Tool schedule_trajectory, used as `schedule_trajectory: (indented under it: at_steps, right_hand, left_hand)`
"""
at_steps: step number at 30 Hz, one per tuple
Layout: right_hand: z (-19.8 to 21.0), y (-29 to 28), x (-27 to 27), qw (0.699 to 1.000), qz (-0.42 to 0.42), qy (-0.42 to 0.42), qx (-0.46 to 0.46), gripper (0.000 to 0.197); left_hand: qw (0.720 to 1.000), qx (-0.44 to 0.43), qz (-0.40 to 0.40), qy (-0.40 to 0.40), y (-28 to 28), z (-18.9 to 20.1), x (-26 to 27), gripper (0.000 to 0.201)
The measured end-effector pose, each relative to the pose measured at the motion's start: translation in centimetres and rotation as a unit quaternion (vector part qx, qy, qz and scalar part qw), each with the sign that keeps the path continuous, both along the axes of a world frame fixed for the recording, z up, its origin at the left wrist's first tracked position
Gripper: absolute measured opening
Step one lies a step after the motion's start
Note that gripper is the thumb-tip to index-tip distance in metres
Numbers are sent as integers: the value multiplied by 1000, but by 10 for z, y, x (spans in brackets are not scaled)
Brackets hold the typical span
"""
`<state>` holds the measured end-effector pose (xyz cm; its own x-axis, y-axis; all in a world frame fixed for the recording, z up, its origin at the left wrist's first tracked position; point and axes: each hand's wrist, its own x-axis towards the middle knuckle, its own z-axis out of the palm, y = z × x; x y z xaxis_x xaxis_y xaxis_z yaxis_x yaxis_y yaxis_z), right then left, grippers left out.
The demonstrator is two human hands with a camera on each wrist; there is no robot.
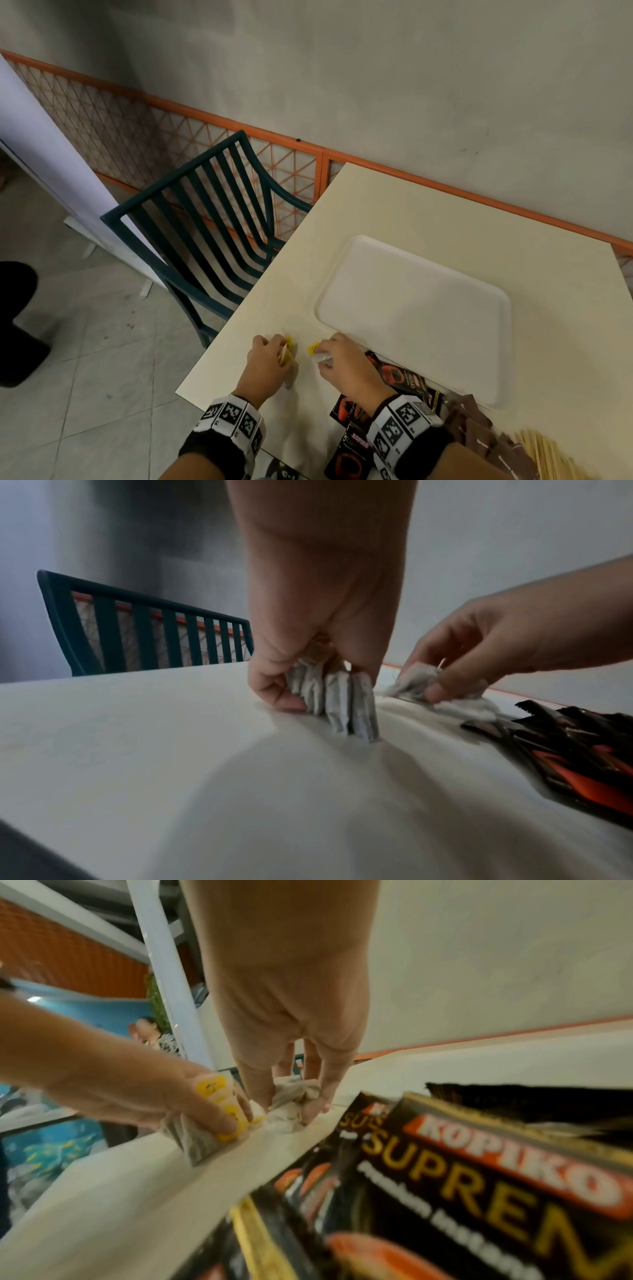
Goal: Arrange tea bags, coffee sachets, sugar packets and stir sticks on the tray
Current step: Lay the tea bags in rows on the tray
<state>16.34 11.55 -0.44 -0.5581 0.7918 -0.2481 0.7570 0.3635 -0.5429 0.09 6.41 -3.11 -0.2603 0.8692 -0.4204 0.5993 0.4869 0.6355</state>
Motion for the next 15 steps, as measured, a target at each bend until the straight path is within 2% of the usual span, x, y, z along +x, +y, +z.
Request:
schedule_trajectory:
  at_steps: [5, 8, 10, 12, 15]
  right_hand:
    - [14, 10, 7, 990, -90, 106, -12, 27]
    - [21, 12, 9, 975, -138, 168, -45, 26]
    - [25, 13, 9, 963, -156, 209, -70, 26]
    - [30, 11, 6, 954, -157, 238, -88, 27]
    - [35, 4, -3, 948, -142, 270, -94, 29]
  left_hand:
    - [999, 28, -4, -23, -2, 5, 0, 22]
    - [988, 39, 62, -135, -4, 11, 0, 27]
    - [964, 37, 119, -234, -4, 12, -2, 34]
    - [927, 32, 167, -334, -3, 15, -5, 36]
    - [885, 7, 178, -430, 0, 24, -4, 17]
